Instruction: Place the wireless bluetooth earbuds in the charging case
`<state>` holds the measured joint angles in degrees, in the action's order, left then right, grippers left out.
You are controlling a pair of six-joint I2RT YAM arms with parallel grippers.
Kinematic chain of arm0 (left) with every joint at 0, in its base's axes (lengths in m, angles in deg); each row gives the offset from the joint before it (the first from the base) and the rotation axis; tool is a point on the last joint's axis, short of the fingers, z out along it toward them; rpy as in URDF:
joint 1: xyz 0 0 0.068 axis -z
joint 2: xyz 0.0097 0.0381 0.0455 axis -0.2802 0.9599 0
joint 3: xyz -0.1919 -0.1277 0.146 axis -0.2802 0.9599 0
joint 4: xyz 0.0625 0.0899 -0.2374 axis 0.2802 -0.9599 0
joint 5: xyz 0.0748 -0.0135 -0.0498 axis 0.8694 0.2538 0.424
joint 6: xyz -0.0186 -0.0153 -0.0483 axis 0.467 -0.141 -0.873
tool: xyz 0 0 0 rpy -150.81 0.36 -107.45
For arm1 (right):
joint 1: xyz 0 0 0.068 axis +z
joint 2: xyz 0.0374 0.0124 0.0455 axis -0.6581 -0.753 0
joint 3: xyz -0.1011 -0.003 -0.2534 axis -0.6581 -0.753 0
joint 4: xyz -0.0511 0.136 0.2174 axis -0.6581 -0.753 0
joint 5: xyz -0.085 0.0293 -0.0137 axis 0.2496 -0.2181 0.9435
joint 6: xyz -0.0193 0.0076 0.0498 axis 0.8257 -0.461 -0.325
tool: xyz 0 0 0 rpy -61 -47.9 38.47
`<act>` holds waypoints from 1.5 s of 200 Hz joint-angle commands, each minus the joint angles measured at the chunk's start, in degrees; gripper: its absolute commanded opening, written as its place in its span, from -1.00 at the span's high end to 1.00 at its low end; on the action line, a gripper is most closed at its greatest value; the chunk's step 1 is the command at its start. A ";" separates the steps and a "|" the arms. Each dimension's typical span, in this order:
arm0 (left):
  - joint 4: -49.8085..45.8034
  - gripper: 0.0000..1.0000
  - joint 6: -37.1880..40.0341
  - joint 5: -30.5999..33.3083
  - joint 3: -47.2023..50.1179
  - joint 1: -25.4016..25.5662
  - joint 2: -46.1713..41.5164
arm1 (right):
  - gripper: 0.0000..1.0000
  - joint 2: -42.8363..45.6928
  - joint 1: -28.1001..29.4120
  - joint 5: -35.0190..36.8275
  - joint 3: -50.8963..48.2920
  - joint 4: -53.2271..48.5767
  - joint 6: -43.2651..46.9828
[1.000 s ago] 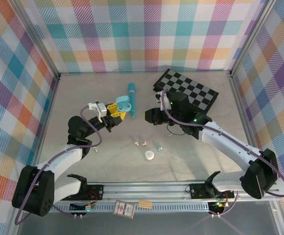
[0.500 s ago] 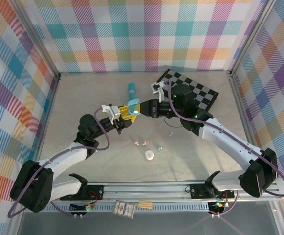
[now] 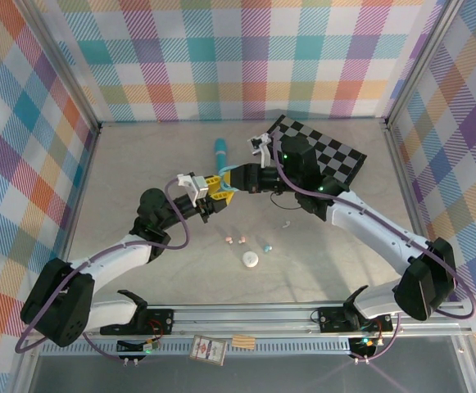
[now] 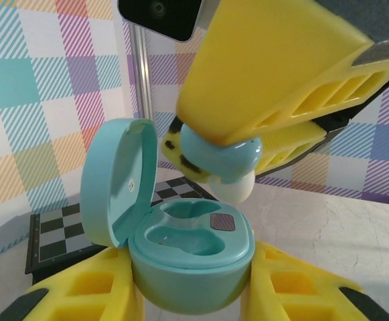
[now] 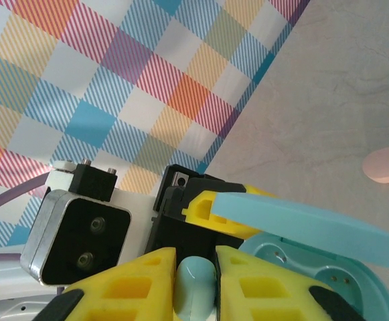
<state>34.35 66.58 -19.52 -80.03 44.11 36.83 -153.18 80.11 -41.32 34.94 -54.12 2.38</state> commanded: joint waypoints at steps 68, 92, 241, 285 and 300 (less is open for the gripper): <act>4.68 0.42 0.50 -0.45 -2.50 1.17 1.10 | 0.57 -2.12 -0.24 2.78 2.57 -2.09 1.86; 4.29 0.42 0.71 -0.38 -2.61 1.33 0.89 | 0.53 -2.22 -0.12 4.27 2.68 -3.69 2.66; 2.73 0.42 1.23 0.32 -2.56 1.44 0.09 | 0.27 0.18 -0.09 4.79 3.20 -6.48 6.05; 3.39 0.42 0.96 0.15 -2.59 1.43 0.76 | 0.20 1.36 -0.12 3.83 2.85 -6.85 7.42; 3.39 0.42 0.88 0.13 -2.61 1.43 0.80 | 0.19 1.37 0.02 3.45 2.91 -7.16 8.01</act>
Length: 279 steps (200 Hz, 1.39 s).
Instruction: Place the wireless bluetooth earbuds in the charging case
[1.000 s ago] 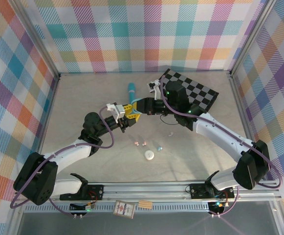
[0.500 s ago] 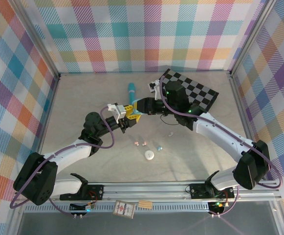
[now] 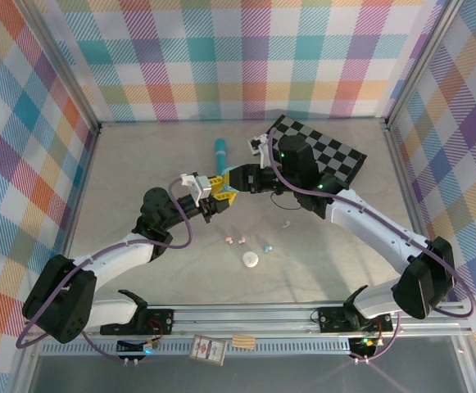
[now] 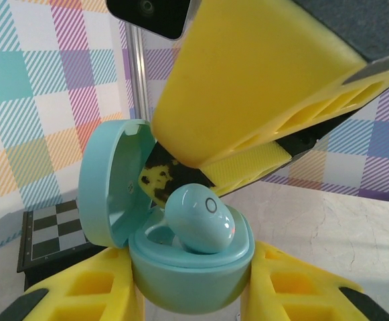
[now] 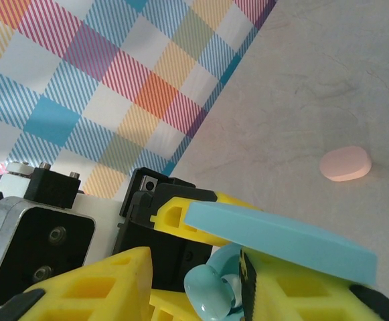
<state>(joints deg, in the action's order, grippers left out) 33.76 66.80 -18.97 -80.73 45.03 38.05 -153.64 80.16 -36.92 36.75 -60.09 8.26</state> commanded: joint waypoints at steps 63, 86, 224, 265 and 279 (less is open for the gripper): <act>3.71 0.42 0.49 -0.58 -1.91 0.51 -1.03 | 0.26 0.86 0.10 -0.72 1.39 -3.51 4.21; 3.41 0.42 0.62 -0.46 -1.91 0.51 -1.28 | 0.30 0.34 0.34 -0.69 1.57 -3.88 4.30; 3.54 0.42 0.58 -1.71 -1.38 0.52 -1.81 | 0.47 -0.32 0.28 5.48 4.00 -6.98 4.50; 3.54 0.42 0.68 -1.71 -1.37 0.51 -2.01 | 0.47 -0.89 0.27 5.58 4.91 -7.57 4.47; 3.53 0.43 0.75 -1.71 -1.38 0.51 -2.08 | 0.47 -0.72 0.28 5.82 4.99 -7.84 4.47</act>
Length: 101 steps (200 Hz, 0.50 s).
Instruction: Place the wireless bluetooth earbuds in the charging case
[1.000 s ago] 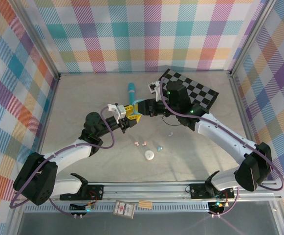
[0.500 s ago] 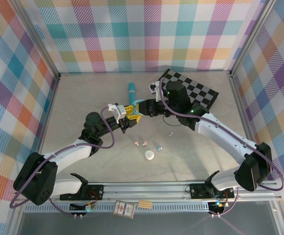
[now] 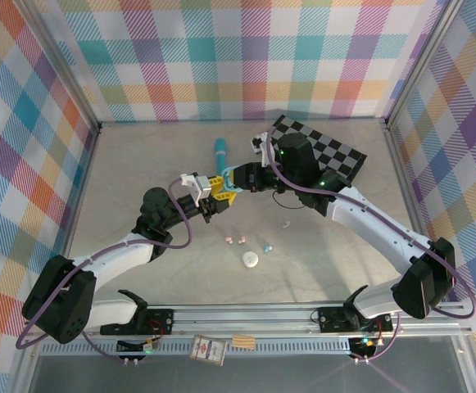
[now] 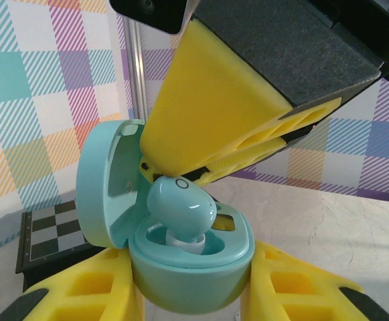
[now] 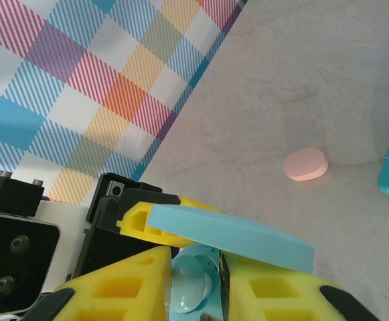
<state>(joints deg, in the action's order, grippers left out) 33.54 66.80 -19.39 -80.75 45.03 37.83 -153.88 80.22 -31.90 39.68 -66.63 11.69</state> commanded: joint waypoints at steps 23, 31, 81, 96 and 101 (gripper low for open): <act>3.76 0.43 0.76 -1.25 -1.45 0.51 -1.81 | 0.47 -0.08 0.22 1.18 2.16 -1.80 1.22; 3.76 0.43 0.83 -1.21 -1.51 0.51 -1.77 | 0.47 0.07 0.22 1.11 2.22 -2.12 1.38; 3.76 0.43 0.84 -1.38 -1.86 0.51 -1.19 | 0.41 0.40 0.31 0.61 2.38 -2.60 2.22; 3.72 0.43 0.84 -1.54 -1.93 0.51 -1.29 | 0.40 0.45 0.33 1.30 2.42 -3.00 2.61; 3.76 0.43 0.84 -1.64 -1.97 0.52 -1.33 | 0.40 0.46 0.31 1.60 2.55 -3.31 2.73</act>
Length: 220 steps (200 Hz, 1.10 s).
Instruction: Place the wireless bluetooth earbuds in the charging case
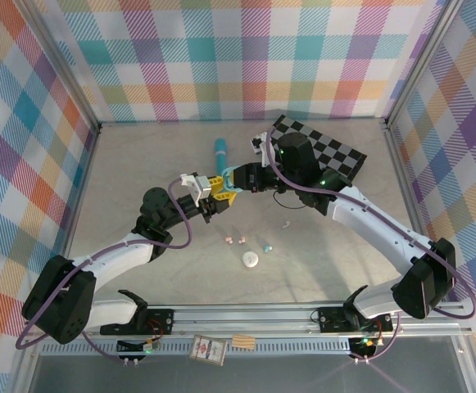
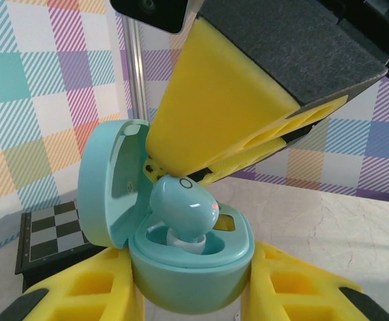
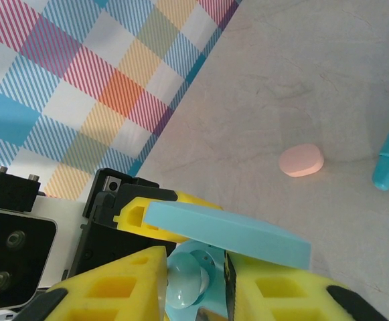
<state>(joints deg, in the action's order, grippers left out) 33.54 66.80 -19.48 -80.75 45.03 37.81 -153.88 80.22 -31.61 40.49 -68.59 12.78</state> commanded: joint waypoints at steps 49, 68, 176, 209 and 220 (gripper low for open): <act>3.44 0.43 0.84 -1.82 -2.15 0.52 -1.48 | 0.44 0.05 0.35 4.72 2.48 -3.79 1.81; 3.49 0.43 0.84 -1.83 -2.07 0.54 -1.42 | 0.46 0.14 0.26 5.08 2.75 -3.87 1.69; 3.32 0.43 0.92 -1.73 -1.89 0.51 -1.28 | 0.38 1.05 0.36 2.57 2.98 -2.86 0.39; 3.32 0.43 0.93 -1.67 -1.71 0.51 -1.39 | 0.29 1.47 0.39 2.87 2.31 -1.90 0.15; 3.33 0.43 0.86 -1.73 -1.76 0.51 -1.48 | 0.30 1.26 0.39 3.45 2.46 -2.51 0.27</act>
<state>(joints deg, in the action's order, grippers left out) 33.52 66.80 -19.56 -81.06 45.03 37.81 -153.86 80.51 -28.71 42.15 -71.59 12.94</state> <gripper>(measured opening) 0.322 0.355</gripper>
